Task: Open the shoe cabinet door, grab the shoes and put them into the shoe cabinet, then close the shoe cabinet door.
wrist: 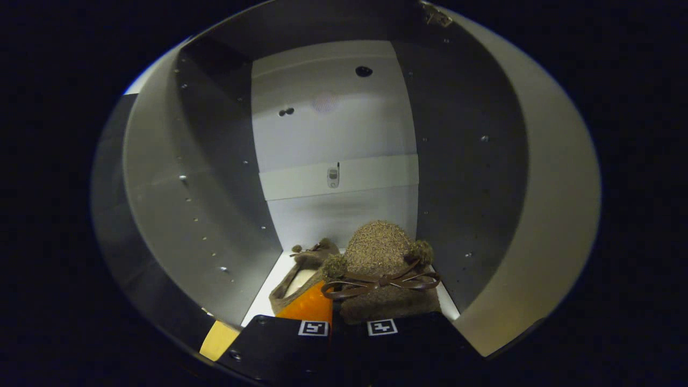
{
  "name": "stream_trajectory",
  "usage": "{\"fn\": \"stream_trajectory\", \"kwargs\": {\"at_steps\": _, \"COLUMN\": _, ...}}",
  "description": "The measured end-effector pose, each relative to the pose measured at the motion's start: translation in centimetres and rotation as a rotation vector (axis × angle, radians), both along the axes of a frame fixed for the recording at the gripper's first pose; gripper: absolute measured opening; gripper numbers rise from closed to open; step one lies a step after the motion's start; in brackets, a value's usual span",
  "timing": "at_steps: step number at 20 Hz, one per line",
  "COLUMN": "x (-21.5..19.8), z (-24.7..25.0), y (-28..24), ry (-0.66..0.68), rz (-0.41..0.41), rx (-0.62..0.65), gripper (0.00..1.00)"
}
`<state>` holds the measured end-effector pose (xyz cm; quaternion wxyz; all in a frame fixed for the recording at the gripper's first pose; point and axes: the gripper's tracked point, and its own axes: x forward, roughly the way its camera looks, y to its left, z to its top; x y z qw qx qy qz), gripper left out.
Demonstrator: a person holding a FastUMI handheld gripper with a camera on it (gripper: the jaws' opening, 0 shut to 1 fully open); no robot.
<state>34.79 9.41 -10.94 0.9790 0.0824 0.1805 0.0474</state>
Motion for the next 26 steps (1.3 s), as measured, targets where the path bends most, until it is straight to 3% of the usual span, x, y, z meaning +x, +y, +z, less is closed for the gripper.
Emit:
{"fn": "stream_trajectory", "kwargs": {"at_steps": 9, "x": 11.2, "z": -7.2, "y": -0.2, "ry": 0.102, "rz": -0.028, "rx": -0.078, "gripper": 0.12}}
{"fn": "stream_trajectory", "kwargs": {"at_steps": 14, "x": 13.1, "z": -11.1, "y": -0.3, "ry": 0.207, "rz": -0.054, "rx": -0.072, "gripper": 0.15}}
{"fn": "stream_trajectory", "kwargs": {"at_steps": 16, "x": 13.1, "z": -11.2, "y": -0.2, "ry": 0.198, "rz": -0.044, "rx": -0.093, "gripper": 0.22}}
{"fn": "stream_trajectory", "kwargs": {"at_steps": 22, "x": 9.7, "z": -9.4, "y": 1.3, "ry": 0.224, "rz": 0.003, "rx": -0.105, "gripper": 0.86}}
{"fn": "stream_trajectory", "kwargs": {"at_steps": 26, "x": 7.4, "z": -6.9, "y": 1.1, "ry": 0.221, "rz": 0.018, "rx": -0.078, "gripper": 0.99}}
